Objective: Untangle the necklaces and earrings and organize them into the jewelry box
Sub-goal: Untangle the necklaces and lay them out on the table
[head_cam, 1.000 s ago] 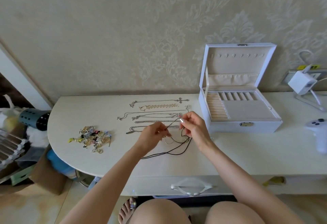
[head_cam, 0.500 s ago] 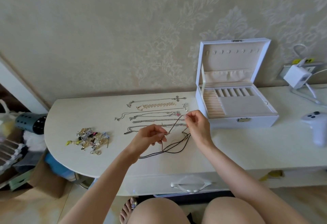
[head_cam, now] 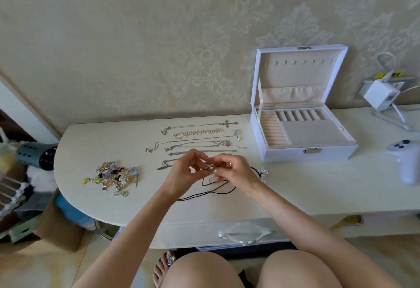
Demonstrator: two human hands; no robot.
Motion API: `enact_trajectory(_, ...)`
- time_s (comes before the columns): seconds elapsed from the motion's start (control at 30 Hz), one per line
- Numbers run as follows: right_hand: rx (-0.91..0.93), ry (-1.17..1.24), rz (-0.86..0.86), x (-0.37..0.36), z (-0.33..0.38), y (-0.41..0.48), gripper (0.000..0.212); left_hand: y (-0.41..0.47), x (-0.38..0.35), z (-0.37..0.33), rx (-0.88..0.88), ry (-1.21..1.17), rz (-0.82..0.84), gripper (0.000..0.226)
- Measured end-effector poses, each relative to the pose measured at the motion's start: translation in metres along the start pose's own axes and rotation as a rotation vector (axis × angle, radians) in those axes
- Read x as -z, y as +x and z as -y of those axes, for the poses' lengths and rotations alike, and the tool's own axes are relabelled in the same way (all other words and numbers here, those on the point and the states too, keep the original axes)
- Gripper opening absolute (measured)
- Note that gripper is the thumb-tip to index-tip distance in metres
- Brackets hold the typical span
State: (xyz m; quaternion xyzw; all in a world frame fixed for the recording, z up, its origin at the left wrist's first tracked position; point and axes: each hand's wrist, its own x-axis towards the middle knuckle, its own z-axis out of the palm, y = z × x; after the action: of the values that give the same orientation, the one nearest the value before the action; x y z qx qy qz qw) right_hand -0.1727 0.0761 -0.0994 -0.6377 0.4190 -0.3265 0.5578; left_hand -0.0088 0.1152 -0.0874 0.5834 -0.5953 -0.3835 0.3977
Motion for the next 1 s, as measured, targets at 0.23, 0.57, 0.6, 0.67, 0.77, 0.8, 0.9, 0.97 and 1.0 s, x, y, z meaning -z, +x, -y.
enact_trajectory(0.23,0.059,-0.067,-0.169,0.003,0.003,-0.002,0.029,0.0,0.001,-0.003,0.083,-0.026,-0.048,0.012)
enact_trajectory(0.57,0.048,0.01,-0.198,0.002,0.009,-0.004,0.024,0.002,-0.001,-0.002,0.043,0.013,-0.124,0.015)
enact_trajectory(0.6,0.053,0.003,-0.203,0.003,0.009,-0.004,0.024,0.002,-0.001,-0.002,0.031,0.03,-0.126,0.014)
enact_trajectory(0.67,0.066,-0.013,-0.211,0.004,0.011,-0.004,0.019,0.003,-0.001,-0.002,0.001,0.09,-0.125,0.007)
enact_trajectory(0.77,0.066,-0.018,-0.197,0.005,0.013,-0.004,0.012,0.004,0.001,-0.001,-0.023,0.158,-0.121,0.005)
enact_trajectory(0.8,0.065,-0.019,-0.187,0.005,0.013,-0.004,0.011,0.004,0.001,-0.002,-0.021,0.17,-0.116,0.006)
enact_trajectory(0.9,0.08,-0.04,-0.178,0.006,0.012,-0.003,0.008,0.005,0.0,-0.003,0.005,0.175,-0.108,0.009)
enact_trajectory(0.97,0.09,-0.059,-0.185,0.007,0.011,-0.002,0.006,0.006,-0.001,-0.005,0.019,0.112,-0.076,0.006)
enact_trajectory(1.0,0.09,-0.067,-0.18,0.008,0.011,-0.001,0.006,0.006,-0.002,-0.006,0.018,0.066,-0.035,0.009)
